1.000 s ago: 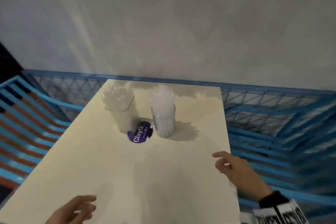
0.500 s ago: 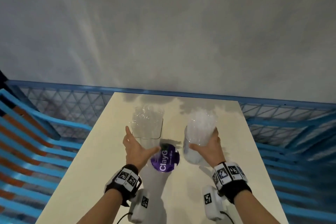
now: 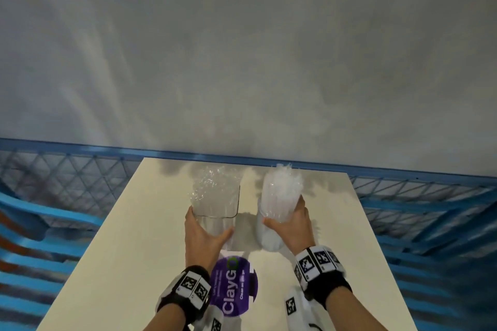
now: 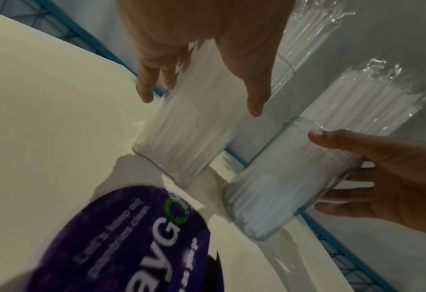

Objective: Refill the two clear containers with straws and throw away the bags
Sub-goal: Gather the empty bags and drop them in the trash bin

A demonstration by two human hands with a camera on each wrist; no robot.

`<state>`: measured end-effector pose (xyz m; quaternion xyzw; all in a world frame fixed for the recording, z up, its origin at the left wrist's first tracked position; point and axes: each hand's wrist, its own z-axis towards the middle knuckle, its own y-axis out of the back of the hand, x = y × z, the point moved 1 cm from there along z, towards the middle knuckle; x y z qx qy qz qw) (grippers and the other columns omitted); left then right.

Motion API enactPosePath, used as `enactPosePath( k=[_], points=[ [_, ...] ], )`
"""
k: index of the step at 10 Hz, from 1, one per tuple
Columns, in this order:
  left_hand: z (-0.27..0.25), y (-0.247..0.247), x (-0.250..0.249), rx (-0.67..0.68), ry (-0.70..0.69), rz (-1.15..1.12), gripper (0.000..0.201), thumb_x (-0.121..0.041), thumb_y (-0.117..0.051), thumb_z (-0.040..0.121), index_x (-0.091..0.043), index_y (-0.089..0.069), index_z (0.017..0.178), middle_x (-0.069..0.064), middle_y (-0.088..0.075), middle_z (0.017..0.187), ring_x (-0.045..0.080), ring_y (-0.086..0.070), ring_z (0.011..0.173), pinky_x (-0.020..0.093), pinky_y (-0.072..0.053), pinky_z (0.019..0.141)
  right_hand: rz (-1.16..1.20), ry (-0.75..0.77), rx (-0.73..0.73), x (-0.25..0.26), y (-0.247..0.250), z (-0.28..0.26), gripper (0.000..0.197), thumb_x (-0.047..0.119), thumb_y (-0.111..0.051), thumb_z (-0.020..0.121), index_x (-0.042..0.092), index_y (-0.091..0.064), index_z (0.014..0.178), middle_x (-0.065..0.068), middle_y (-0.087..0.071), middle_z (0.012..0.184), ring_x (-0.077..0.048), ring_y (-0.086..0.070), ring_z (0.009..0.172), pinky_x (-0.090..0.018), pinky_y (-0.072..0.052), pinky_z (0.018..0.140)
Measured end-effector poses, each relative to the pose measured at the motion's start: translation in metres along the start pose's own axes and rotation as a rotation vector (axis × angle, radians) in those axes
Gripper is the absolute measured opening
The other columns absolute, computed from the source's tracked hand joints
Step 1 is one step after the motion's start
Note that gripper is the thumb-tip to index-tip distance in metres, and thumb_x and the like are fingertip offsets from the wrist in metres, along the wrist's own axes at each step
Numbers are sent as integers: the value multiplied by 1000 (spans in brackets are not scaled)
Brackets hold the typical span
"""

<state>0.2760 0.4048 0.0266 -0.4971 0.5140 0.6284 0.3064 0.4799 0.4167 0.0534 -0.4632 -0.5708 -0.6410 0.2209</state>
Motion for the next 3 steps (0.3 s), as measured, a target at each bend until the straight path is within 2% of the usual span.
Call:
enactPosePath(
  k=[2,3],
  points=[
    [25,-20,-7,2,-1,-9,107,-24,-91,56,-12,-27,142,10,-43,137,27,-42,127,45,-39,108,18,-20,20,7,-6,29,112,26,-88,57,18,-21,146,-12,-44,138,-31,-44,127,-41,-43,102],
    [27,-17,-3,24,16,-7,104,-23,-90,57,-13,-30,141,10,-43,139,28,-43,128,47,-39,107,50,-33,64,10,0,24,122,30,-88,58,22,-8,150,-14,-37,146,-35,-38,134,-46,-40,107]
  ],
)
